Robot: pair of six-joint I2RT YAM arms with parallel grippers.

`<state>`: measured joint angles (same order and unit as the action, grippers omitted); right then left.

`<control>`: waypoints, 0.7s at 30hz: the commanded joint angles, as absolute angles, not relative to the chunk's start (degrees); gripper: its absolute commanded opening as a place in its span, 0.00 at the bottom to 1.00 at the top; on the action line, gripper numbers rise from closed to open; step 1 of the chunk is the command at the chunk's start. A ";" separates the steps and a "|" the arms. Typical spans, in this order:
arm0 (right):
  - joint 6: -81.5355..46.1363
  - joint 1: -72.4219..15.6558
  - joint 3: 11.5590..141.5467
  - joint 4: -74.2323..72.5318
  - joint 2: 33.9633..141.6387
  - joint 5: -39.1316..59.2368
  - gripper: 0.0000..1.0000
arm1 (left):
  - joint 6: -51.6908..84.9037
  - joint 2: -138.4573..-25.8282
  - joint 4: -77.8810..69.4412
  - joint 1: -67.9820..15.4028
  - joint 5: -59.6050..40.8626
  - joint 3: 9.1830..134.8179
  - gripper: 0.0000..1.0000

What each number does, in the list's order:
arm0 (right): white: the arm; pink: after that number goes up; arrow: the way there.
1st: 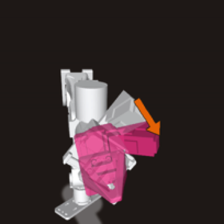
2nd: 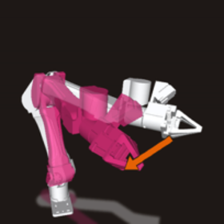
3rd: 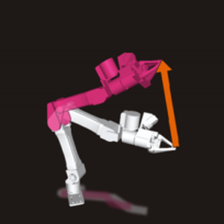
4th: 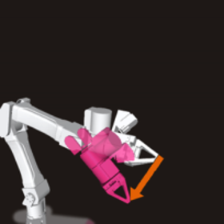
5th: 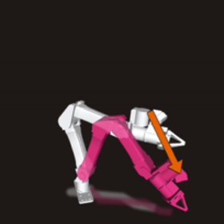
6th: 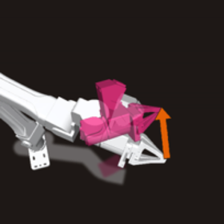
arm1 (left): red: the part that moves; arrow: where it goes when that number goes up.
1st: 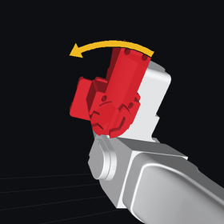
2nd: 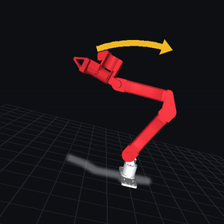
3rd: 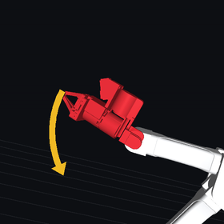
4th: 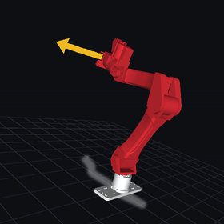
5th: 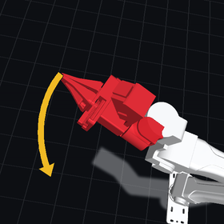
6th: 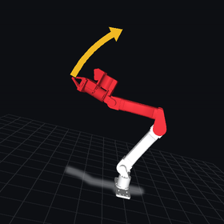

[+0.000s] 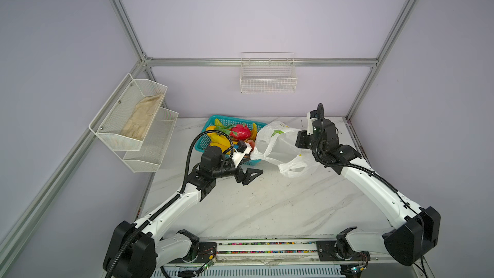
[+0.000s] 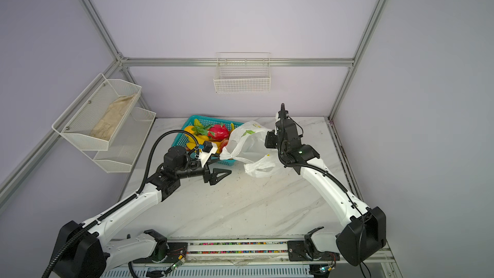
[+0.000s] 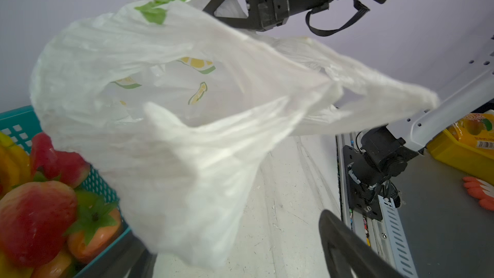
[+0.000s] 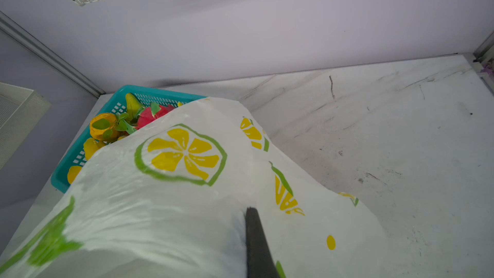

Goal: Place the fake fruits into the plastic bag and tie a complex knot
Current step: 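Release the bag handle from the left gripper and reach into the fruit basket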

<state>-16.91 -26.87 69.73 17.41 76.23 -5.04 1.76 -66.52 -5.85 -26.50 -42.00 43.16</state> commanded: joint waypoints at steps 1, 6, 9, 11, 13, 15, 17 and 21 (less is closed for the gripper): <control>-17.92 -26.54 70.06 16.59 75.44 -6.21 0.00 | -1.43 -64.21 -6.43 -26.81 -38.52 44.29 0.90; -15.51 -26.21 70.40 20.18 73.78 -13.99 0.00 | 2.90 -59.60 -7.65 -25.77 -18.70 41.40 0.90; -14.88 -26.21 70.26 21.70 73.01 -16.54 0.00 | 7.11 -59.18 -7.05 -22.64 -10.03 42.98 0.89; -14.51 -26.19 70.06 21.63 72.44 -16.71 0.00 | 11.65 -60.78 -5.51 -18.85 -6.49 45.74 0.88; -14.33 -26.20 69.91 21.28 72.28 -16.01 0.00 | 16.14 -63.50 -3.66 -14.82 -5.15 48.75 0.87; -13.30 -26.21 69.57 20.63 72.40 -15.81 0.00 | 19.15 -67.12 -1.23 -11.39 -5.10 52.66 0.86; -13.04 -26.20 69.28 20.18 72.51 -15.18 0.00 | 21.28 -71.67 0.99 -8.38 -4.45 57.06 0.84; -12.39 -26.24 68.37 18.85 72.81 -14.39 0.00 | 24.70 -82.57 6.22 -3.80 -4.83 67.02 0.80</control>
<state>-13.54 -26.35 69.36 19.92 73.49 -14.17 19.66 -78.19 2.98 -6.02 -6.44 56.12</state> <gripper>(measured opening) 0.046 0.808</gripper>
